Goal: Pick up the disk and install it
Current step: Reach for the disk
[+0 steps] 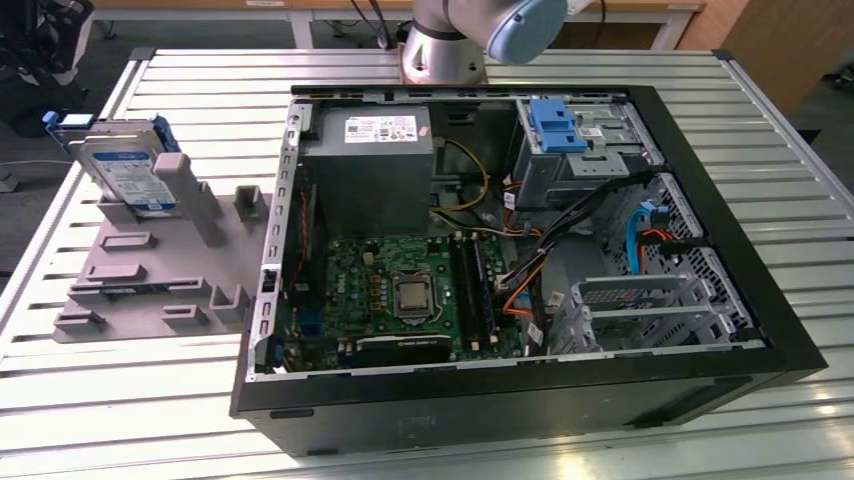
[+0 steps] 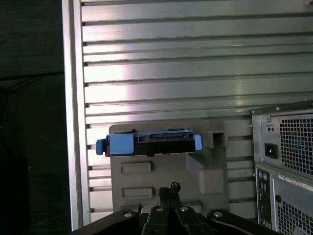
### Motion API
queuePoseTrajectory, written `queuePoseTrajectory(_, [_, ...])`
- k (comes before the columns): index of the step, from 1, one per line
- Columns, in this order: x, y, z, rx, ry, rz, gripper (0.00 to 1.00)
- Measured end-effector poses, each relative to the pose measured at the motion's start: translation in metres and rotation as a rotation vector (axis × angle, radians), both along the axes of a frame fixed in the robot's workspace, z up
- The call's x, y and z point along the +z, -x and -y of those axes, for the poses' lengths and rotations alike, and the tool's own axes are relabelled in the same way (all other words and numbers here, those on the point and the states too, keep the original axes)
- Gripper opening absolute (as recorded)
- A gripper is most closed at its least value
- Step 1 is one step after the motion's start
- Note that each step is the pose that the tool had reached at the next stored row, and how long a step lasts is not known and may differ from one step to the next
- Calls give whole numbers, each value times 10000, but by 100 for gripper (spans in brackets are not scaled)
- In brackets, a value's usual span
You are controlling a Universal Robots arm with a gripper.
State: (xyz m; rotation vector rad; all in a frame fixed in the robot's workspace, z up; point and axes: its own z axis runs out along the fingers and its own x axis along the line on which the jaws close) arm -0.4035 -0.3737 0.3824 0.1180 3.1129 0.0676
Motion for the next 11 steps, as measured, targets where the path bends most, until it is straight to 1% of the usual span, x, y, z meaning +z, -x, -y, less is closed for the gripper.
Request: queuePoseTrajectory(11, [-5, 44, 0, 0, 0, 0, 11])
